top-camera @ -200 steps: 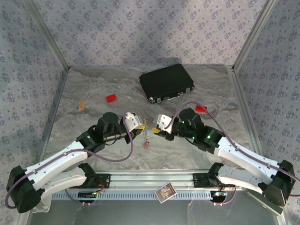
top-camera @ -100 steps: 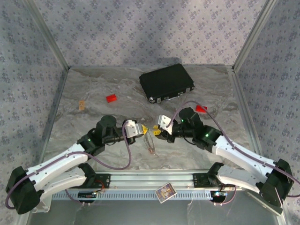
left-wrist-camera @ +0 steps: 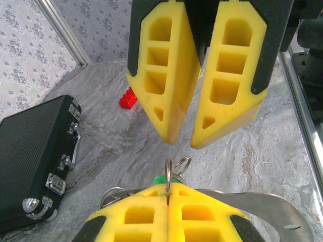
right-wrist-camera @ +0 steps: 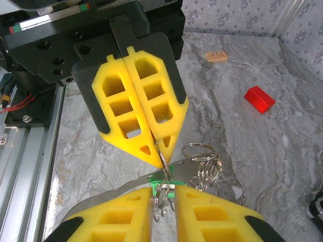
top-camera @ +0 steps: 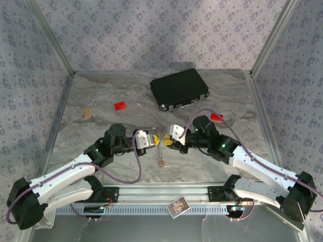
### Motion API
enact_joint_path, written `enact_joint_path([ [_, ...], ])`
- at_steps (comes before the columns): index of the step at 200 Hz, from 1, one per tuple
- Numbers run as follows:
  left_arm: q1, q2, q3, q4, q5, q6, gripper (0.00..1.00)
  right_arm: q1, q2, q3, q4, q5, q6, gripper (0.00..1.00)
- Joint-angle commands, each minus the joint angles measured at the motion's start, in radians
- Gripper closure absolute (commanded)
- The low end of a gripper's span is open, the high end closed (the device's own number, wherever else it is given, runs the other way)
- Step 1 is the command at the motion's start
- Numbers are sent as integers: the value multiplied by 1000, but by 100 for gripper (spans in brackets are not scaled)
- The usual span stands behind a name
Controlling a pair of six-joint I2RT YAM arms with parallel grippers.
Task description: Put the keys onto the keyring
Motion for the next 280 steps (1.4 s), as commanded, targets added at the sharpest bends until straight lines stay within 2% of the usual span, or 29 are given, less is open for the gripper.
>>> enact_joint_path([
  [1, -4, -1, 12, 73, 16, -23, 100, 15, 13, 43, -30, 23, -24, 80],
  [33, -4, -2, 13, 75, 16, -80, 100, 47, 25, 33, -15, 129, -35, 80],
  [51, -4, -8, 11, 74, 11, -88, 100, 50, 25, 29, -14, 146, -43, 80],
  [142, -4, 2, 18, 90, -2, -123, 100, 73, 31, 39, -36, 129, -56, 99],
  [182, -3, 9, 17, 139, -6, -154, 100, 90, 56, 41, -36, 97, -57, 100],
  [241, -3, 9, 13, 137, -12, -121, 100, 59, 1, 13, -45, 53, -42, 74],
  [256, -4, 11, 15, 126, -5, -100, 100, 15, -19, 5, -48, -13, -22, 71],
  [280, -4, 11, 15, 108, 21, -57, 100, -47, -19, 12, -48, -143, 24, 72],
])
